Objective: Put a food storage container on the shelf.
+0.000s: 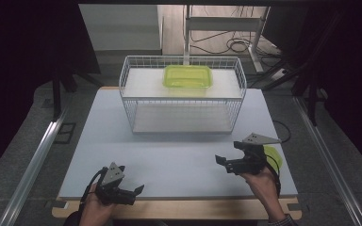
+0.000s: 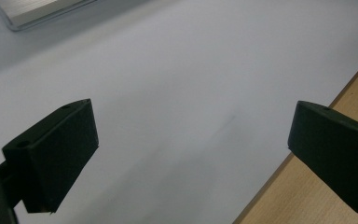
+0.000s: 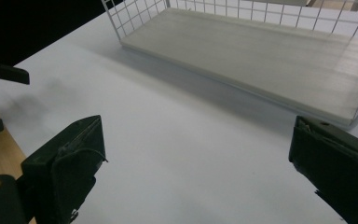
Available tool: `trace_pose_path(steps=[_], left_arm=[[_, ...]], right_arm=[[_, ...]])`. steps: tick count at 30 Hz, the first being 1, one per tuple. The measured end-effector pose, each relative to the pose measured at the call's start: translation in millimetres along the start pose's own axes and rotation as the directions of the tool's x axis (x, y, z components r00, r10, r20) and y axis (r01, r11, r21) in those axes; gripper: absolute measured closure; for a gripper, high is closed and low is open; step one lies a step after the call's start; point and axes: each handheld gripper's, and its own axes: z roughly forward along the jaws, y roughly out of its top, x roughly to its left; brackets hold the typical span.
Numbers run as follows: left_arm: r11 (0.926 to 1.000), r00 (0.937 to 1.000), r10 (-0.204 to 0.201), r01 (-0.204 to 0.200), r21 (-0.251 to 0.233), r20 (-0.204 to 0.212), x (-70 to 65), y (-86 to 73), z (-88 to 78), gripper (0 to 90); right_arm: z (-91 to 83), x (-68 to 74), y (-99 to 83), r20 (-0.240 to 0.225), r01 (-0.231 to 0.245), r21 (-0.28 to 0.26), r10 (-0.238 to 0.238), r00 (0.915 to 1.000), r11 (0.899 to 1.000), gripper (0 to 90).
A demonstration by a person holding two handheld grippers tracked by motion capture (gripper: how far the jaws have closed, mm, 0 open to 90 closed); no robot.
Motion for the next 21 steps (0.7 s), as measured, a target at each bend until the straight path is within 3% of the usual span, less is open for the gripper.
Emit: trace_pose_path(steps=[10,21], left_arm=[[0.9997,0.9998,0.016,-0.016,0.018,-0.007,-0.7,-0.8,1.3,1.4],[0.9991,0.9994,0.030,-0.029,0.030,-0.018,-1.1,-1.5,2.5,1.1]], right_arm=[[3.0,8.8,-22.7,0.025,0.004,0.038,-0.005,0.9997,0.999,4.3],[14.7,11.3,-49.2,0.043,0.016,0.130,-0.022,0.9988,0.991,4.2]])
